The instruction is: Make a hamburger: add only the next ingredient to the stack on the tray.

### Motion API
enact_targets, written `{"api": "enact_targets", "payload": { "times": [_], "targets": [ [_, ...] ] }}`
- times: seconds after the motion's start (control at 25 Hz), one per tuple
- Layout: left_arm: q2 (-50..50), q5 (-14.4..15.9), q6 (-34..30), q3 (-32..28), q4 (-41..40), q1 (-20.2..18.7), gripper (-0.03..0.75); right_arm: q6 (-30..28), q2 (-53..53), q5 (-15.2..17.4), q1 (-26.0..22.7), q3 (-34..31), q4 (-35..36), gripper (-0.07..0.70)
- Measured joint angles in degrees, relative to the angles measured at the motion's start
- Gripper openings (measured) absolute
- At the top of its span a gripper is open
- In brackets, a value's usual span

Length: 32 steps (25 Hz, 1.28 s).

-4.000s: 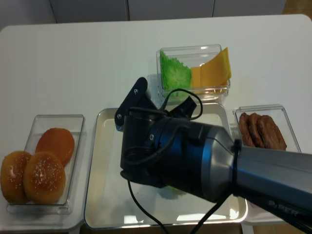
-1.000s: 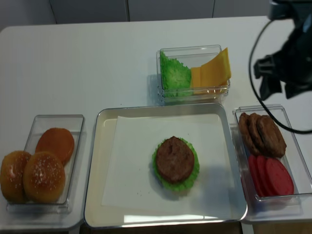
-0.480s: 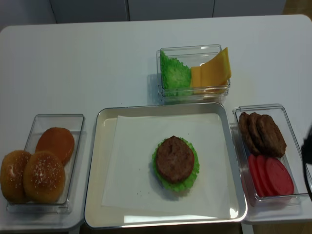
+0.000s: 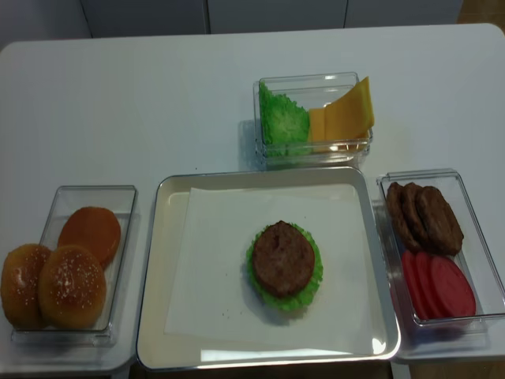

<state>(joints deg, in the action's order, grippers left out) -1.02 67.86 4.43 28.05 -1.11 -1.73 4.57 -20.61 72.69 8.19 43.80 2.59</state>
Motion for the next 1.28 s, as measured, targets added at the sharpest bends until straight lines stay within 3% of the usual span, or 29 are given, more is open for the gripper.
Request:
{"api": "enact_targets", "payload": {
  "times": [0.48, 0.88, 1.28],
  "targets": [
    [0.0, 0.0, 0.0, 0.0, 0.0, 0.0, 0.409, -0.33, 21.18, 0.58, 0.0, -8.98, 0.62, 0.45],
    [0.0, 0.0, 0.0, 0.0, 0.0, 0.0, 0.409, -5.55, 21.69, -6.81, 0.0, -15.29, 1.04, 0.463],
    [0.0, 0.0, 0.0, 0.0, 0.0, 0.0, 0.409, -5.68, 21.69, -7.35, 0.0, -16.36, 2.0, 0.463]
  ]
}}
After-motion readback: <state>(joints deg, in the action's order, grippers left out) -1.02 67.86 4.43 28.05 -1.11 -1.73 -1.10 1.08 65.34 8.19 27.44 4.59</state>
